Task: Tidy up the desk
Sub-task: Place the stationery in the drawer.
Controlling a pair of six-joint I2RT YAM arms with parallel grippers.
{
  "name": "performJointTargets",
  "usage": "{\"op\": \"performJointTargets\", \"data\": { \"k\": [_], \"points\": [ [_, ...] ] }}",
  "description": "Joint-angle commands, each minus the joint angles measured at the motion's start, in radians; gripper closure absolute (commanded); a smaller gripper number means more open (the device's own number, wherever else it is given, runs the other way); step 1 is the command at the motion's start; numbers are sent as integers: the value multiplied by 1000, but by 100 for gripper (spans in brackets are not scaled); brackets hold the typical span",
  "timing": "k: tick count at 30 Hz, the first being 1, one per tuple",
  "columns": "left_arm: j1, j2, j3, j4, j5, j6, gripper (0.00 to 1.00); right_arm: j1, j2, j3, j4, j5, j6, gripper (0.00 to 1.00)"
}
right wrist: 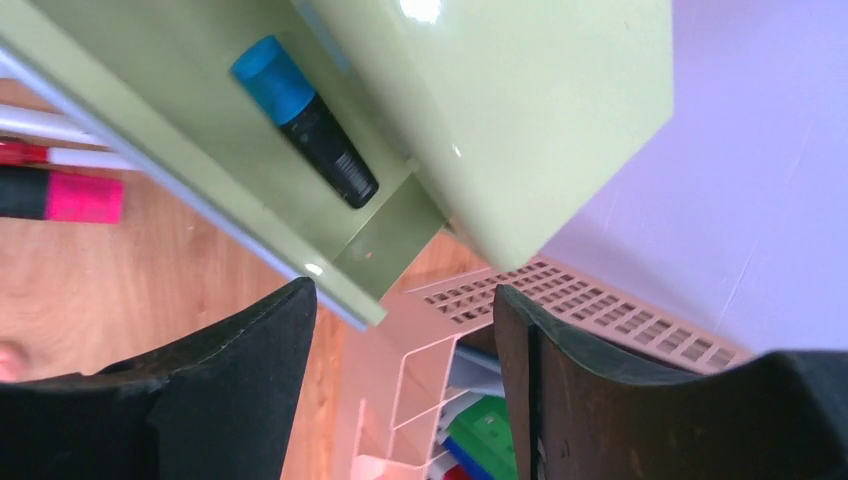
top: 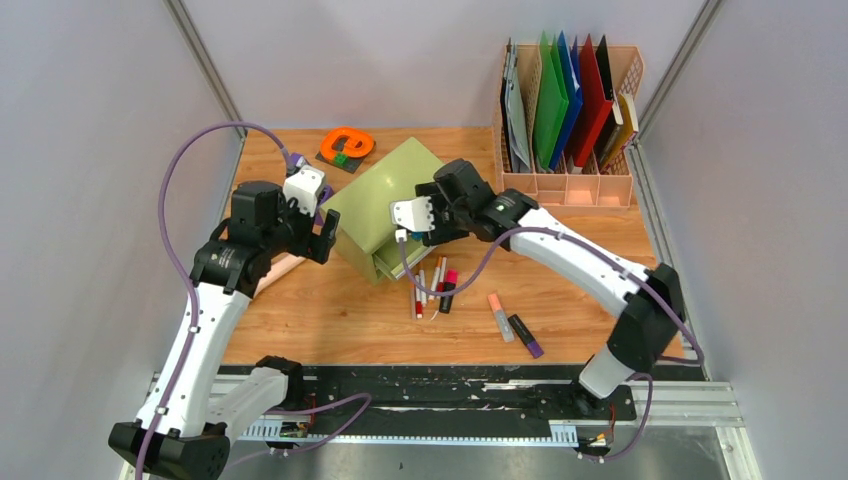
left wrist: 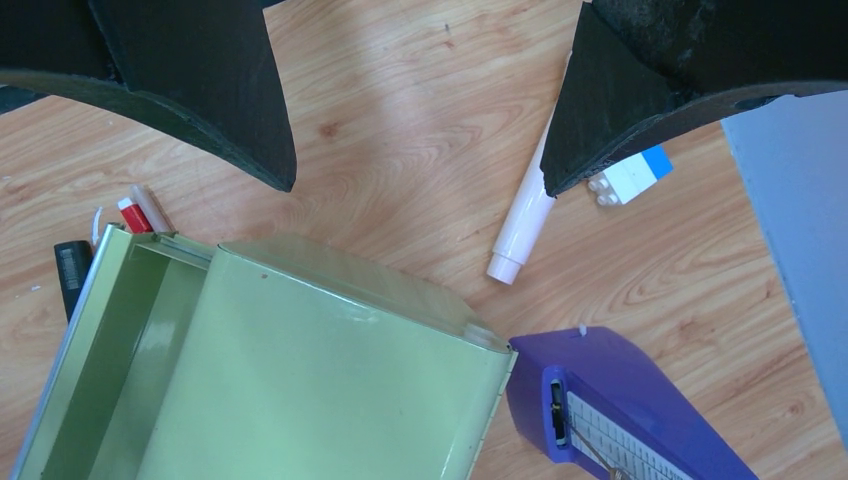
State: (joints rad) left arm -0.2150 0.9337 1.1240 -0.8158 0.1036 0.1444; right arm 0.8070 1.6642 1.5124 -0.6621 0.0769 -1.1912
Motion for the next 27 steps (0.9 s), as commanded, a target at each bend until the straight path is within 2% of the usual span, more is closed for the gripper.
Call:
{"op": "performJointTargets", "data": {
  "k": [1,4,9,12,16,19,27],
  "points": [
    [7,-10,10,38,5,16,0,-15,-192,-90,6,-43,215,32],
    [7,-3,13,38,10,17,0,-57,-307,-203,-19,-128,323,29],
    [9,20,23,33,9,19,0,-279,-436,-315,-146,-404,488,28],
    [13,26,23,34,8,21,0,-353,-476,-406,-231,-490,522,28],
    [16,40,23,38,18,21,0,-370,-533,-542,-315,-501,500,28],
    [15,63,34,35,31,18,0,-374,-559,-604,-354,-568,501,28],
    [15,69,44,28,33,17,0,-375,-475,-718,-334,-572,518,29]
  ]
}}
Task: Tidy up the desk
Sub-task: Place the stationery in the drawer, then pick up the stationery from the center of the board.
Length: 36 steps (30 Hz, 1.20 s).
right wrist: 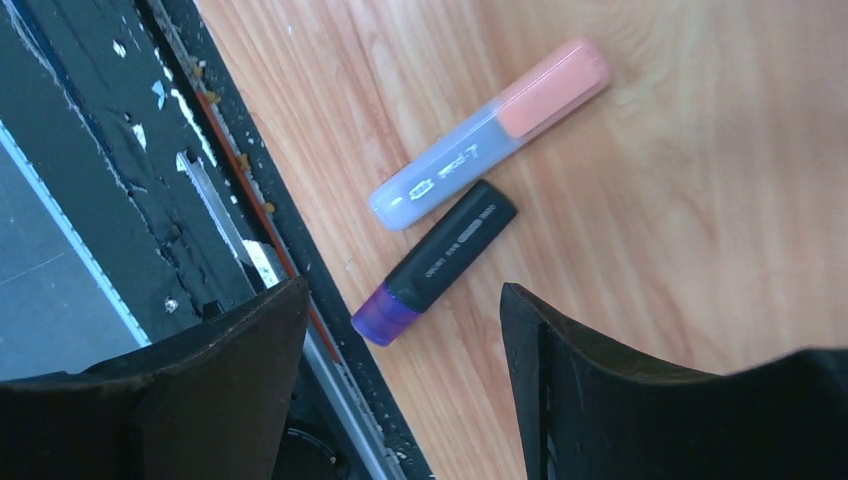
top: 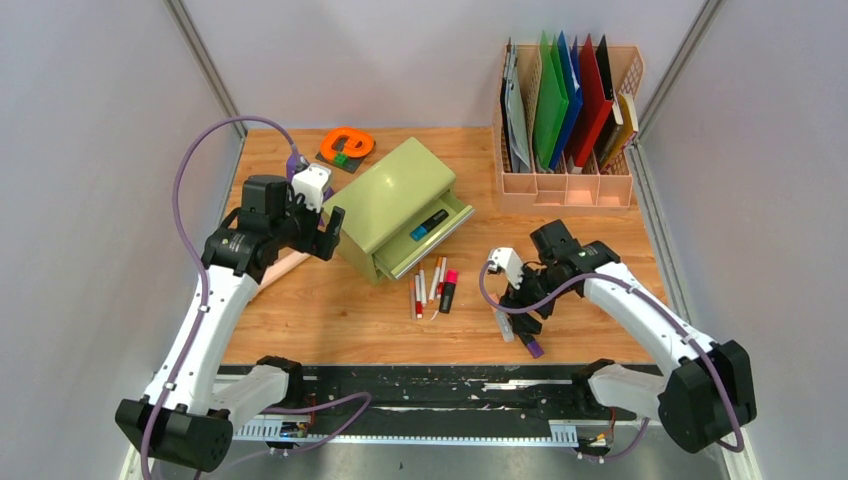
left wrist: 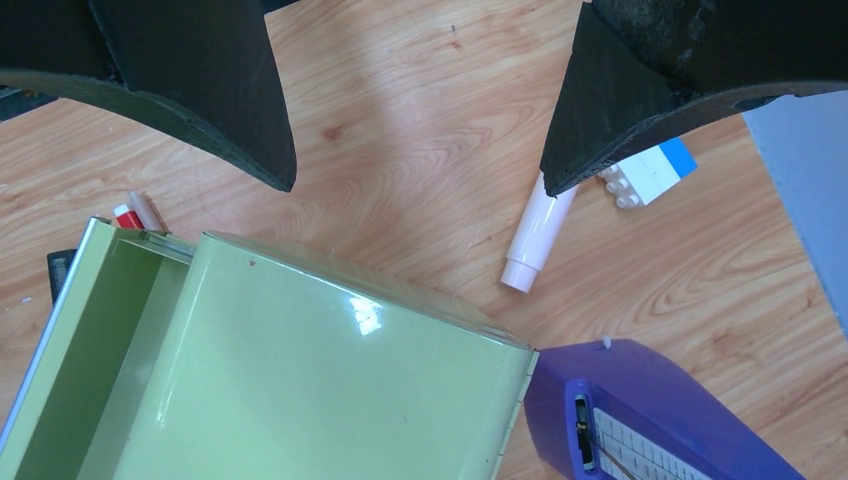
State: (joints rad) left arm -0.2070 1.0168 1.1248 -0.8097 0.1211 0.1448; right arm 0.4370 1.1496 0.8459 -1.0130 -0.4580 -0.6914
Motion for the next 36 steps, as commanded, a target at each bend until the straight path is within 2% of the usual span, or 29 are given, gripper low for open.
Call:
{"op": "performJointTargets", "data": {
  "k": [1,9,19,25,36],
  "points": [
    [7,-18,40,22,15,16,0,-4,56,-65,32,-27,22,30],
    [7,-33,25,28,24,19,0,-4,81,-135,121,104,37,31],
    [7,-32,24,27,30,22,0,-4,149,-182,210,121,84,32],
    [8,-30,30,22,41,17,0,-3,175,-207,267,184,125,38],
    [8,-40,20,27,50,18,0,-3,180,-222,312,365,145,54]
  ]
}}
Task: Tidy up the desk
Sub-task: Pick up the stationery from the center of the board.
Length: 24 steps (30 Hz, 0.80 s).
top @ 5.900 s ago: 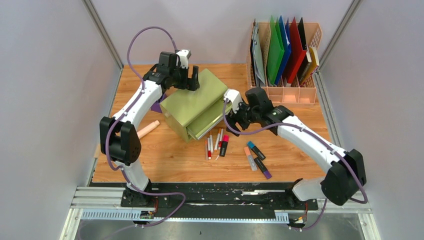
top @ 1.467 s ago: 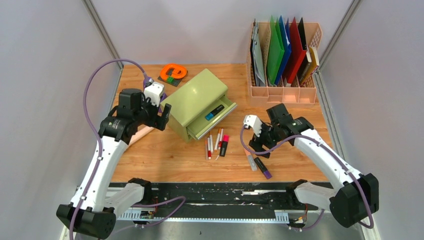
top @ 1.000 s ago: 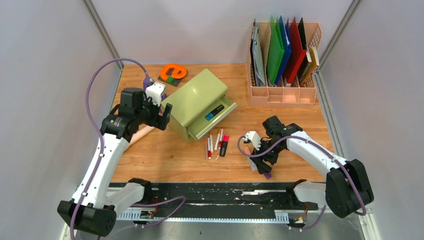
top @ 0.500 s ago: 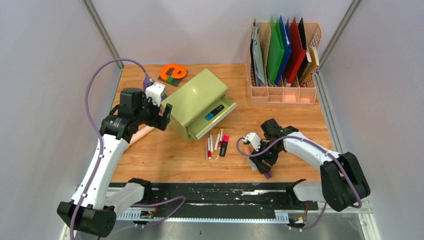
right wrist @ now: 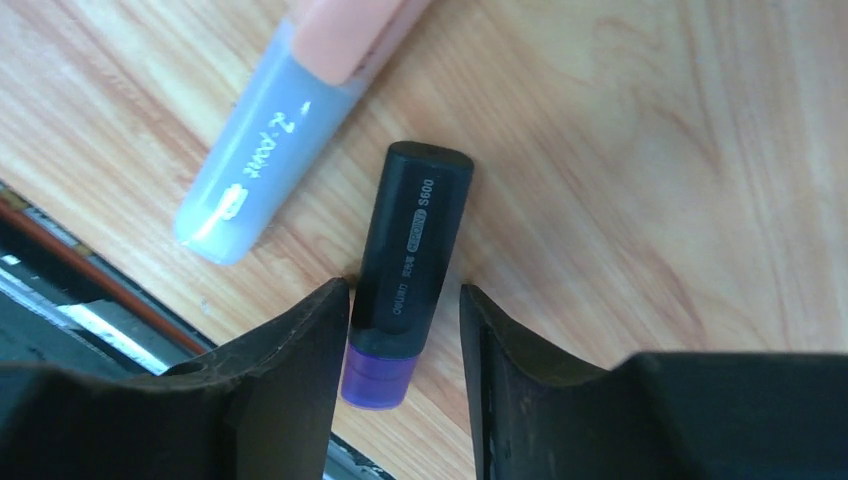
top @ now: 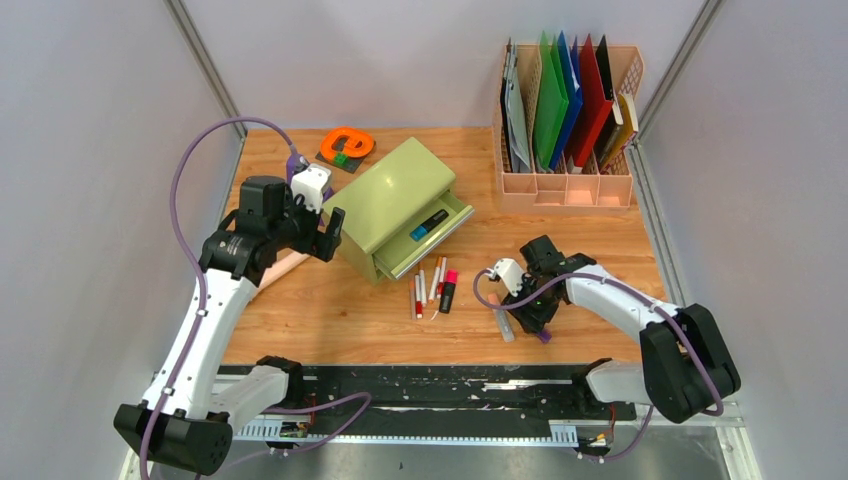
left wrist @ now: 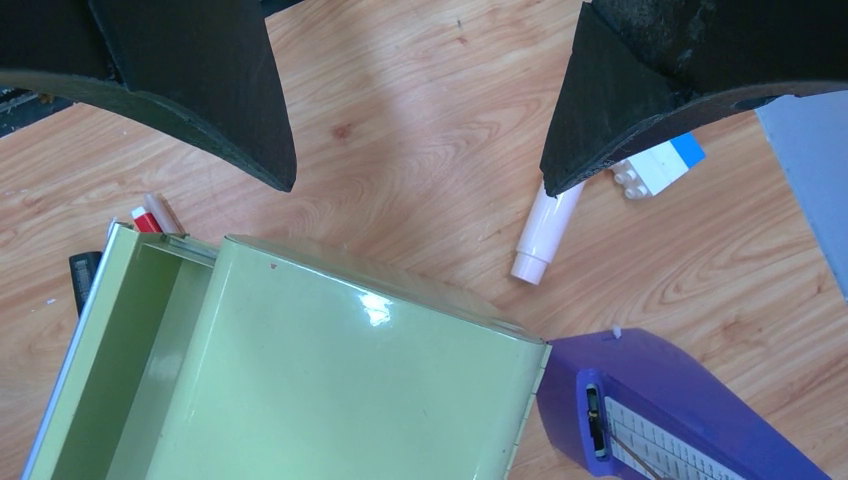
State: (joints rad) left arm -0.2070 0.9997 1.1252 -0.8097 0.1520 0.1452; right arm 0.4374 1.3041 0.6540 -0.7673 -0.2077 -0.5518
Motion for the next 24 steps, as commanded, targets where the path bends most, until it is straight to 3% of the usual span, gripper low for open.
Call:
{"op": "performJointTargets", "data": {
  "k": [1,4,8,13,24],
  "points": [
    [8,-23,18,27,20,17,0,-4,29,-30,70,130,2,56],
    [7,-26,11,30,22,19,0,-5,43,-21,77,166,-8,65],
    [7,-35,3,33,23,19,0,-6,52,27,73,185,-13,86],
    [8,-47,-7,38,23,18,0,-20,36,179,15,196,-20,98],
    [8,-65,-24,53,20,19,0,-11,117,741,-199,-21,-91,100]
  ]
}}
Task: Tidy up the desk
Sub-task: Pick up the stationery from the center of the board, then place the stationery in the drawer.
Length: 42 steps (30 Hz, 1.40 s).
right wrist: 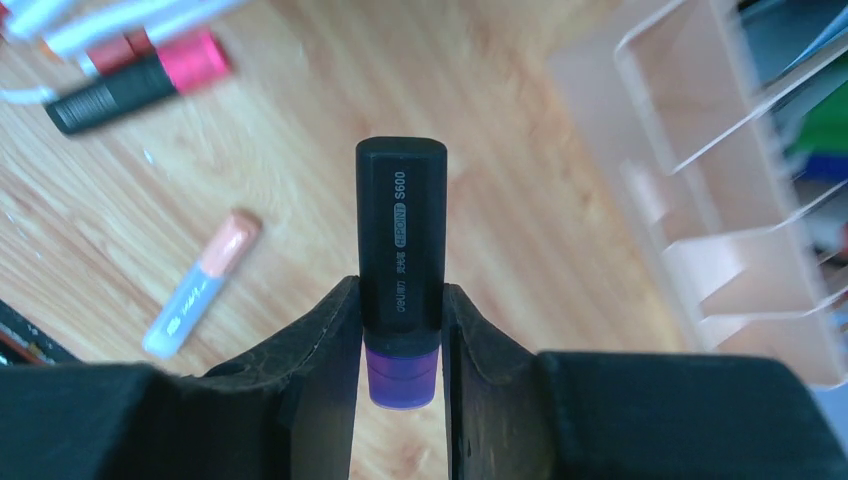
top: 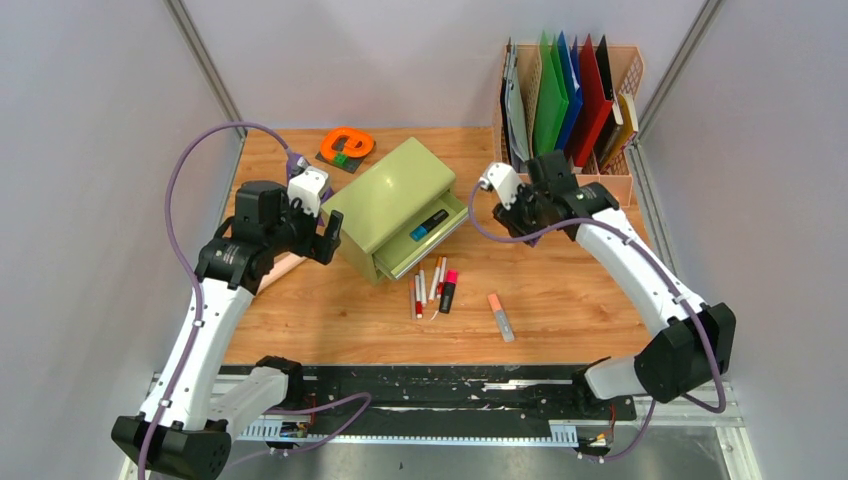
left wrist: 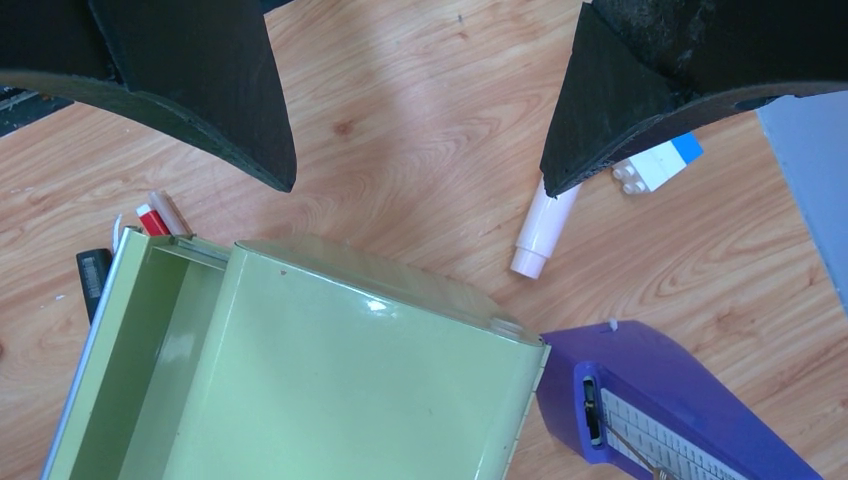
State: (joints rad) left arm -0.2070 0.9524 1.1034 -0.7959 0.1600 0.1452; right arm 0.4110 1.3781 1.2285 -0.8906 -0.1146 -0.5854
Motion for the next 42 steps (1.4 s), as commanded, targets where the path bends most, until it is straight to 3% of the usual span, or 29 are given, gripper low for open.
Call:
{"op": "performJointTargets", "data": {
  "k": [1,7,14,27,42],
  "points": [
    [8,-16,-2,42,12,19,0,28,58,208,-77,-130,-81,100],
    [8,-8,-1,41,-10,21,0,117,194,414,-58,-145,-217,99],
    [8,-19,-9,46,-35,29,0,218,346,509,-42,-79,-333,99],
    [8,11,7,44,-36,24,0,299,404,443,7,-20,-452,99],
    [8,-18,-11,53,-21,23,0,392,415,371,74,170,-628,97]
  ]
}}
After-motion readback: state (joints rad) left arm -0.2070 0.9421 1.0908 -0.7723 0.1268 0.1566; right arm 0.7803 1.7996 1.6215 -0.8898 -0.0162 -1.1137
